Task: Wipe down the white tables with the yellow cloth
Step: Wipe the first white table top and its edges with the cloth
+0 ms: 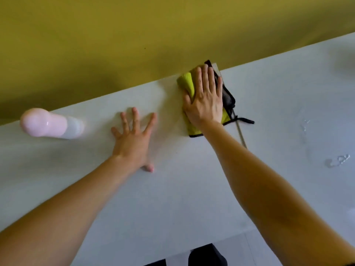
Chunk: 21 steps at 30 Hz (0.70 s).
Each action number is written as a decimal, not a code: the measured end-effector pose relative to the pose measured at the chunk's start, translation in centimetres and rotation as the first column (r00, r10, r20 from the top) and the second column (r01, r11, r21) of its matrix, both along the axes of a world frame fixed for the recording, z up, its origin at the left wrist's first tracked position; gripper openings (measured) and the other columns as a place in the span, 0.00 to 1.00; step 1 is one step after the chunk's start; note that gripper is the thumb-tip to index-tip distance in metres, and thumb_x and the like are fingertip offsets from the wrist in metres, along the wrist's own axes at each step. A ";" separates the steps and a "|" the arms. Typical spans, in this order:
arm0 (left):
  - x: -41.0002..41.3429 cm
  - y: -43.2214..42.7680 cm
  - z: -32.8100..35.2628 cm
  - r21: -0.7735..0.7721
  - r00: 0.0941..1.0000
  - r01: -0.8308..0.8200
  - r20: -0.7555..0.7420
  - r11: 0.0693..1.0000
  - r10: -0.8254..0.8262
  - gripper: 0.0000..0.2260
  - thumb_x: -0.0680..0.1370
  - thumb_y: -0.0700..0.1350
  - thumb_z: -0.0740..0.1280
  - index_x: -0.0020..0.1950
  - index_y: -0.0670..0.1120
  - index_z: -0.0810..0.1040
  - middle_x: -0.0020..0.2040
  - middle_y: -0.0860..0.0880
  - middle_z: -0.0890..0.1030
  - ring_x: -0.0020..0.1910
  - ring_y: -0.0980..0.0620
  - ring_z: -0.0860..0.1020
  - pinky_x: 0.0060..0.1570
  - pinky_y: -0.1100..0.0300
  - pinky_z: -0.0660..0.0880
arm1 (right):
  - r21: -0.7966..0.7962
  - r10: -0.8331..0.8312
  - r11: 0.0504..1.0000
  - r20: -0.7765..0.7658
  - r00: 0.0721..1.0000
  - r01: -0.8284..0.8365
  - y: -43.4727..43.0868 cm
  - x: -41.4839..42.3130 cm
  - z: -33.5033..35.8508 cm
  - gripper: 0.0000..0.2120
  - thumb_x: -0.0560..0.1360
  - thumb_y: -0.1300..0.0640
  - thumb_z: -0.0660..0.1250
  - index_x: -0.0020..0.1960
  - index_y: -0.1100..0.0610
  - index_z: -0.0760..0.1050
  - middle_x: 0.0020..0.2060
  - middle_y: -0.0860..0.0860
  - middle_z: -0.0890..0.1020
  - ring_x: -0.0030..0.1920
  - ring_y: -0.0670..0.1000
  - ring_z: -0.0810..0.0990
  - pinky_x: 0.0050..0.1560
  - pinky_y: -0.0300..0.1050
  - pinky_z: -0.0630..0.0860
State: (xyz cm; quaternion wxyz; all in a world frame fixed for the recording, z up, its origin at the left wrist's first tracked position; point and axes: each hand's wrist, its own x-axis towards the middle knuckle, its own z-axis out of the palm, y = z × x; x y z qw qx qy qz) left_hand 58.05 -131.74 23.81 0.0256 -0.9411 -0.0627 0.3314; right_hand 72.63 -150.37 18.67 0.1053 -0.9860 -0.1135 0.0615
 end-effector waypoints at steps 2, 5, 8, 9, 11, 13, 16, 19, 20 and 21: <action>0.1 -0.1 0.3 0.006 1.000 -0.001 0.001 1.000 0.001 0.83 0.53 0.71 0.86 0.83 0.57 0.25 0.84 0.33 0.30 0.84 0.22 0.38 0.76 0.22 0.62 | 0.017 0.009 1.000 -0.004 1.000 -0.008 -3.5 -7.5 0.4 0.40 0.85 0.40 0.54 0.89 0.58 0.47 0.89 0.56 0.47 0.89 0.56 0.44 0.87 0.62 0.46; 0.0 -0.1 0.2 0.023 1.000 -0.011 -0.003 1.000 0.011 0.82 0.54 0.70 0.86 0.82 0.57 0.23 0.84 0.33 0.29 0.84 0.23 0.38 0.77 0.23 0.61 | -0.024 0.036 0.999 -0.021 0.999 -0.036 -6.6 -14.7 -0.2 0.41 0.84 0.39 0.56 0.89 0.58 0.47 0.89 0.56 0.46 0.89 0.57 0.42 0.87 0.64 0.47; 0.1 0.0 0.2 0.017 1.000 -0.027 -0.011 0.999 0.027 0.83 0.54 0.70 0.87 0.82 0.57 0.23 0.84 0.34 0.28 0.84 0.23 0.37 0.76 0.21 0.61 | -0.071 -0.025 0.997 -0.050 0.998 0.022 -3.4 -7.4 -0.2 0.44 0.82 0.35 0.54 0.89 0.59 0.47 0.89 0.58 0.45 0.89 0.58 0.42 0.87 0.64 0.43; 0.0 0.0 0.1 0.018 1.000 -0.028 -0.008 0.999 0.028 0.82 0.54 0.70 0.87 0.82 0.58 0.23 0.84 0.34 0.28 0.84 0.23 0.37 0.76 0.21 0.61 | -0.078 -0.053 0.996 -0.042 0.998 0.050 -1.5 -3.8 -0.1 0.45 0.82 0.35 0.53 0.89 0.59 0.47 0.88 0.59 0.46 0.88 0.59 0.43 0.86 0.65 0.43; -0.1 0.1 0.0 0.021 1.000 -0.013 -0.003 1.000 0.013 0.81 0.56 0.70 0.86 0.82 0.58 0.22 0.84 0.35 0.28 0.84 0.23 0.36 0.76 0.21 0.61 | -0.070 -0.123 0.990 -0.061 0.990 0.119 1.2 1.9 0.0 0.45 0.82 0.34 0.50 0.89 0.60 0.46 0.88 0.59 0.46 0.88 0.58 0.43 0.86 0.64 0.42; -0.2 0.2 0.1 0.012 1.000 -0.014 -0.008 1.000 0.014 0.81 0.56 0.69 0.86 0.82 0.59 0.22 0.84 0.35 0.28 0.84 0.24 0.35 0.76 0.21 0.60 | -0.072 -0.146 0.987 -0.046 0.988 0.143 1.5 3.0 -0.1 0.44 0.82 0.33 0.48 0.89 0.59 0.46 0.89 0.58 0.46 0.89 0.57 0.42 0.86 0.63 0.42; 0.0 0.2 0.4 0.010 1.000 -0.009 -0.019 1.000 0.009 0.82 0.55 0.70 0.86 0.82 0.59 0.23 0.84 0.35 0.28 0.84 0.23 0.35 0.77 0.20 0.59 | 0.001 -0.129 0.992 -0.030 0.991 0.129 -2.3 -3.5 -0.1 0.42 0.85 0.34 0.50 0.89 0.57 0.46 0.89 0.55 0.45 0.89 0.55 0.41 0.87 0.61 0.43; 0.1 -0.1 0.6 0.012 0.999 -0.010 -0.037 1.000 0.010 0.82 0.54 0.69 0.87 0.82 0.59 0.22 0.84 0.34 0.27 0.84 0.23 0.35 0.77 0.20 0.58 | -0.030 -0.177 0.984 -0.037 0.984 0.176 -7.5 -15.3 0.2 0.41 0.86 0.37 0.56 0.89 0.58 0.46 0.89 0.55 0.46 0.89 0.55 0.41 0.87 0.63 0.46; 0.0 -0.1 0.6 0.025 0.999 -0.001 -0.035 1.000 0.002 0.82 0.55 0.69 0.87 0.82 0.59 0.23 0.84 0.34 0.28 0.84 0.23 0.36 0.76 0.20 0.59 | -0.047 -0.199 0.979 -0.032 0.980 0.197 -8.2 -17.7 0.2 0.42 0.85 0.37 0.57 0.89 0.58 0.46 0.89 0.56 0.46 0.89 0.56 0.41 0.87 0.64 0.47; 0.0 0.0 0.6 0.035 0.999 0.004 -0.033 0.999 -0.002 0.81 0.55 0.69 0.87 0.82 0.58 0.23 0.84 0.33 0.28 0.84 0.23 0.36 0.76 0.20 0.59 | -0.072 -0.223 0.973 -0.049 0.974 0.219 -8.0 -18.4 -0.2 0.43 0.85 0.37 0.56 0.89 0.59 0.46 0.89 0.56 0.45 0.88 0.56 0.40 0.87 0.64 0.47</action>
